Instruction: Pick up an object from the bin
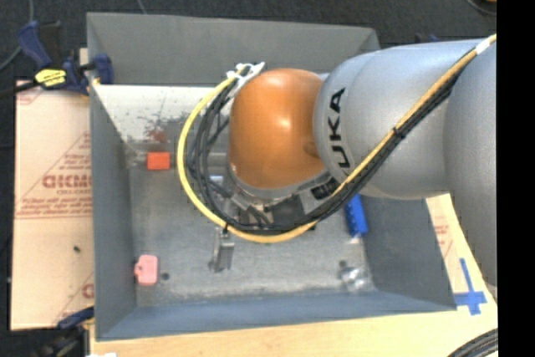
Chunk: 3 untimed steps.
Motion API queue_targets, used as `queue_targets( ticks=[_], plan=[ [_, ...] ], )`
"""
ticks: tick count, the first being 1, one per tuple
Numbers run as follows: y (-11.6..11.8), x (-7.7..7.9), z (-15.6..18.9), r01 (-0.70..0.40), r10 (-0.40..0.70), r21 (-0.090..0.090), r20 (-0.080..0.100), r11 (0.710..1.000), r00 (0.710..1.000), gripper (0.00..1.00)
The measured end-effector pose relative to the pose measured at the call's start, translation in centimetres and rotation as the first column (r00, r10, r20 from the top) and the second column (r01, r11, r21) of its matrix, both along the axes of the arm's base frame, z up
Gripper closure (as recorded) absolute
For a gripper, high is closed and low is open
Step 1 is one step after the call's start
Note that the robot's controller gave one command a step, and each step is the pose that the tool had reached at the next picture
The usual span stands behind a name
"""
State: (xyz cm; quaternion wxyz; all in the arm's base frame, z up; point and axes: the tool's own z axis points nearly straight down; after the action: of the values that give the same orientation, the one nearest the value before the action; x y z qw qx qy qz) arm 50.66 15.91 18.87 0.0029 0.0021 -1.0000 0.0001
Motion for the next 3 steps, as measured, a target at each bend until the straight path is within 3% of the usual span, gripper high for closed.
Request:
queue_targets(
  ticks=[1,2,3],
  plan=[
    [-0.1,0.2,0.5,0.005,-0.005,0.002,0.008,1.000,1.000,0.00],
    [-14.4,1.3,-10.2,-0.097,0.097,0.000,0.005,0.995,0.995,0.00],
    [-18.2,10.4,-11.7,-0.244,0.244,0.000,0.013,0.970,0.970,0.00]
  ],
)
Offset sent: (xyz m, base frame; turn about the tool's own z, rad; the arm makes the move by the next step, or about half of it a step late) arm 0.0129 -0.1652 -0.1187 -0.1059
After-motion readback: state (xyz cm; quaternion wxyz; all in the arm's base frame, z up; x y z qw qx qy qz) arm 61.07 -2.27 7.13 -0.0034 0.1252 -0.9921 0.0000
